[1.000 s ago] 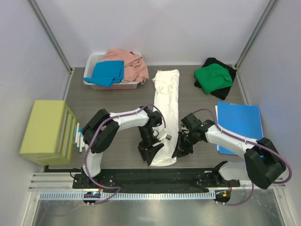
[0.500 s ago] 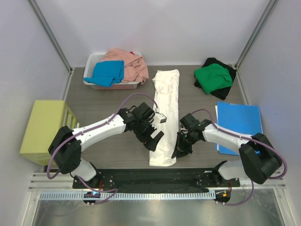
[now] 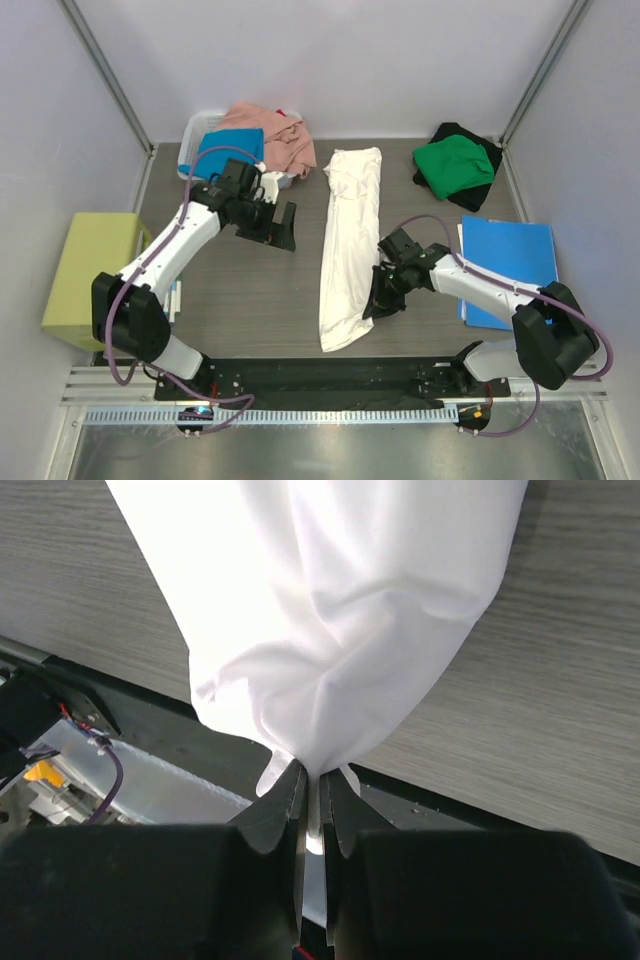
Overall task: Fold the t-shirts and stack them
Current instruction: Fold the tshirt
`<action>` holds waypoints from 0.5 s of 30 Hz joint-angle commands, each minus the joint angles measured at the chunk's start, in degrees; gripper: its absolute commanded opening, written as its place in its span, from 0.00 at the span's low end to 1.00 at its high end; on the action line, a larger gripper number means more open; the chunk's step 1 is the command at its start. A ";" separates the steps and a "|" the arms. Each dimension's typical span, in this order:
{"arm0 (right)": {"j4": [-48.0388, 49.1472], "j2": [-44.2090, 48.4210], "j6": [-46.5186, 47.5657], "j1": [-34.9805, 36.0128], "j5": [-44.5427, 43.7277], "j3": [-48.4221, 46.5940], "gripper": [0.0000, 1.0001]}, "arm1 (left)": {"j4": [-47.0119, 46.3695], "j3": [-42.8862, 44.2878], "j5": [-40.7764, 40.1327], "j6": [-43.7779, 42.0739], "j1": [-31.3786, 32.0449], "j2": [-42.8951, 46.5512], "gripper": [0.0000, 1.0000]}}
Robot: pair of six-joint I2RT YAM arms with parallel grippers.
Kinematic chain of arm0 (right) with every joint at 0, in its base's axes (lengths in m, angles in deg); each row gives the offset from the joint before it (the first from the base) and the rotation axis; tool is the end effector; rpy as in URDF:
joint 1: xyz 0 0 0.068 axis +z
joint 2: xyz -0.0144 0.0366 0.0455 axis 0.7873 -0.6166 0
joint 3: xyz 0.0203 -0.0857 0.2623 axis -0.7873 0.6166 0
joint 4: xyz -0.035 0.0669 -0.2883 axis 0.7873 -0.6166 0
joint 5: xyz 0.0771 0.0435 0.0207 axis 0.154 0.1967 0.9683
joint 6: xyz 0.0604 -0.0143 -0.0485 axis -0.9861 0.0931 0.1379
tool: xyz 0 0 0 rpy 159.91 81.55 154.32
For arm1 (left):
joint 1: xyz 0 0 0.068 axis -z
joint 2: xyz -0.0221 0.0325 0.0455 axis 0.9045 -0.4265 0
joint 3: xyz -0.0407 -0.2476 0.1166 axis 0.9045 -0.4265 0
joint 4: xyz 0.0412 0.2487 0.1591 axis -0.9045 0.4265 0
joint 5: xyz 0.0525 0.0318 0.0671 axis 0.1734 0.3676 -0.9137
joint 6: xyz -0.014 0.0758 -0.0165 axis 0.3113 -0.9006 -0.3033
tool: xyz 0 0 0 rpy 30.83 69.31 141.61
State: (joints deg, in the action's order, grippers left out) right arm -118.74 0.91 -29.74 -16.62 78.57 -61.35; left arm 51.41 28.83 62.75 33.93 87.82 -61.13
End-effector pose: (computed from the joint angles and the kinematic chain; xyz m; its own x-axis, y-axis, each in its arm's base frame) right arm 0.2098 0.1797 0.1390 -0.9953 0.0950 0.0189 0.0923 0.8711 0.4823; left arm 0.3260 -0.1653 0.2676 -0.8495 0.2472 -0.4660 0.4389 0.8212 -0.3646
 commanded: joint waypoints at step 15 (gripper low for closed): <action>0.95 -3.78 2.17 0.28 -4.51 -2.92 0.14 | -14.12 -26.81 6.06 -22.73 19.19 11.69 1.00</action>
State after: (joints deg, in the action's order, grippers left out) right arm -119.13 -2.19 -28.19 -16.62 74.96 -62.36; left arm 39.61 1.91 68.94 16.69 102.88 -48.63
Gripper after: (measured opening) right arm 0.138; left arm 0.996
